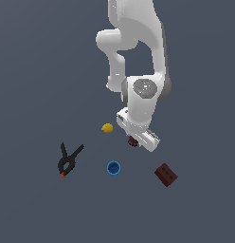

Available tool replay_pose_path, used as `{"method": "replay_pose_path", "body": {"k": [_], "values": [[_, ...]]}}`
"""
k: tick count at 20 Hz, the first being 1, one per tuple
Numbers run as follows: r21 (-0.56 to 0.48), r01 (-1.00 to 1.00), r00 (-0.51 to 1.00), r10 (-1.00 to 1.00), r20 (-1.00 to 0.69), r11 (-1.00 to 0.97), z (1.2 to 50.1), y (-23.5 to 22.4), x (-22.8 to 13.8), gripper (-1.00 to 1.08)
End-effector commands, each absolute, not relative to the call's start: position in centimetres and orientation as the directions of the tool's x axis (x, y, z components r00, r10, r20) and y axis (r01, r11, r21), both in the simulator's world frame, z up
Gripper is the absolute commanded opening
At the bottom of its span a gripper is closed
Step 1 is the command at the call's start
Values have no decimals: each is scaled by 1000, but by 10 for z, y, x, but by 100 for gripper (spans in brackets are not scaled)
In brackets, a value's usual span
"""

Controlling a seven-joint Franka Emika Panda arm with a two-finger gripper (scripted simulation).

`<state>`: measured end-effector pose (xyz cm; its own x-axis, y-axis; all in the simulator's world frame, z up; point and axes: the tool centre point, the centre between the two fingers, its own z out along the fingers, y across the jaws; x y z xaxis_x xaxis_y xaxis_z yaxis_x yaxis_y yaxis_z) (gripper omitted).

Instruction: Pick up a designated object from a clutter of objects.

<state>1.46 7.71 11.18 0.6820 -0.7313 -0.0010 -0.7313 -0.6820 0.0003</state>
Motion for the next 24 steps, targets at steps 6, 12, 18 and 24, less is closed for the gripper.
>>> {"method": "replay_pose_path", "body": {"k": [6, 12, 18, 24], "values": [[-2, -732, 682, -732, -2, -682, 169, 33, -12, -100], [-3, -732, 681, -732, -3, -681, 218, -5, -35, -100], [-3, -732, 681, -732, -3, -681, 270, -45, -58, -100], [-2, -732, 681, -732, -3, -681, 315, -80, -77, -100]]}}
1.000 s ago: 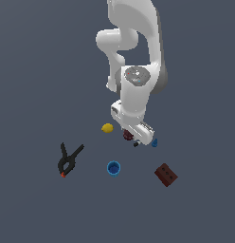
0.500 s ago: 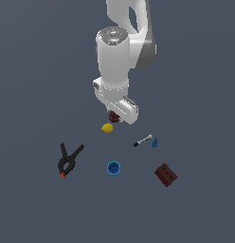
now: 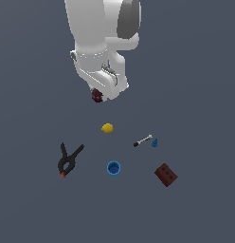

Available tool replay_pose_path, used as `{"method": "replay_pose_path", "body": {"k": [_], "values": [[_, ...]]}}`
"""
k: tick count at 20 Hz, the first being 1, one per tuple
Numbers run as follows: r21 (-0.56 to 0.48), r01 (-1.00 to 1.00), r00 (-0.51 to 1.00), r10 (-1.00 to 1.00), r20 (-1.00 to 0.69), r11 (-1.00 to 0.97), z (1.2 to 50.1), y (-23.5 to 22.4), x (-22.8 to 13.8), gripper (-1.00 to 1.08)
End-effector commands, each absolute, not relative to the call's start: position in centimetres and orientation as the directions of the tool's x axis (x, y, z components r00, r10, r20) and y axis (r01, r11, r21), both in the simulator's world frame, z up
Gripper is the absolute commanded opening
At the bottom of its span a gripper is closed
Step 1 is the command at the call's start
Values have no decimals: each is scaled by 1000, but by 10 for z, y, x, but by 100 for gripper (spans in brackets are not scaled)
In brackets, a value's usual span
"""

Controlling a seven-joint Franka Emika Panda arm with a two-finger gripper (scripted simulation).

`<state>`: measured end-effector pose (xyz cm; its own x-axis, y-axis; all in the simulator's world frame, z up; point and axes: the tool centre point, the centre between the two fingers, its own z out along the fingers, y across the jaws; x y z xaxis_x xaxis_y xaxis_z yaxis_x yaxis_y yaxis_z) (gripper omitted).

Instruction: Pick up a designated object from a clutter of objects.

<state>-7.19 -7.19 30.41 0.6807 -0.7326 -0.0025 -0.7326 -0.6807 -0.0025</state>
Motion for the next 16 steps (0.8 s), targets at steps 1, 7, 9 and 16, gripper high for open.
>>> {"method": "replay_pose_path", "body": {"k": [1, 7, 9, 16], "values": [[-2, -732, 681, -732, -2, -681, 322, -85, -79, -100], [-1, -732, 681, -732, -1, -681, 352, -108, -90, -100], [0, -732, 681, -732, -1, -681, 358, -113, -92, -100], [0, -732, 681, -732, 0, -681, 365, -119, -93, -100]]}}
